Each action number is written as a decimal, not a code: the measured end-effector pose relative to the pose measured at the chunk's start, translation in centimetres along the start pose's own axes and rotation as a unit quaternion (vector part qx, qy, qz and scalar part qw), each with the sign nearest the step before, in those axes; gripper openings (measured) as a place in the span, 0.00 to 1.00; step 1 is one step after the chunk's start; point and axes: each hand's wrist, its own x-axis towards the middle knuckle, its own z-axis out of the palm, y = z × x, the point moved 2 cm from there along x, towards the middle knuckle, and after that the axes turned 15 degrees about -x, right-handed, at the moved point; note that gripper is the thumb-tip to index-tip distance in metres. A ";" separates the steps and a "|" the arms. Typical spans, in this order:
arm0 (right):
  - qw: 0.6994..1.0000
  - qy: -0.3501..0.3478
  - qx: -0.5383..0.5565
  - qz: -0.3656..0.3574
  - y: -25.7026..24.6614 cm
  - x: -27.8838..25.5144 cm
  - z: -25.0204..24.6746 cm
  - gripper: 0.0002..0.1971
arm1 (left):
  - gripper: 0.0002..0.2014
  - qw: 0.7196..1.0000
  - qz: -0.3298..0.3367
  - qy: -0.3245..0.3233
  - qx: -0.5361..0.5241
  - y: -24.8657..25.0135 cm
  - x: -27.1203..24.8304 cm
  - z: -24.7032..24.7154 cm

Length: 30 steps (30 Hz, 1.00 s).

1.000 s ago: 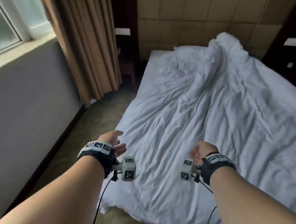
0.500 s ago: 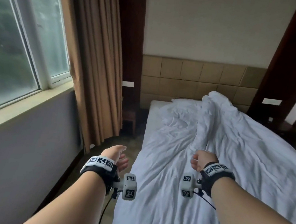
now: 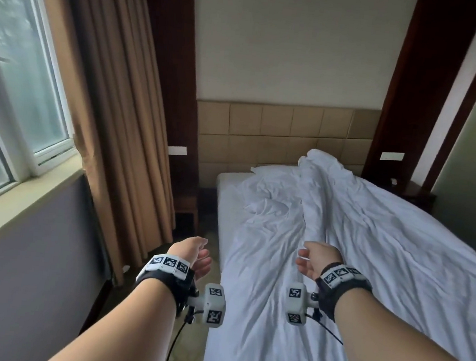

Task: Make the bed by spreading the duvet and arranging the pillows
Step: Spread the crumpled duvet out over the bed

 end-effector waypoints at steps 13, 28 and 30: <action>0.998 -0.038 -0.040 0.040 -3.9 14.0 14.9 0.05 | 0.03 0.999 -0.002 0.047 0.010 9.6 17.3 -0.6; 0.995 0.074 0.006 0.073 -11.4 31.5 29.9 0.15 | 0.05 0.993 -0.077 -0.047 0.074 20.9 45.8 3.2; 0.992 0.086 0.037 0.086 -12.6 34.0 32.3 0.14 | 0.07 0.991 -0.071 -0.042 0.104 24.2 50.4 3.7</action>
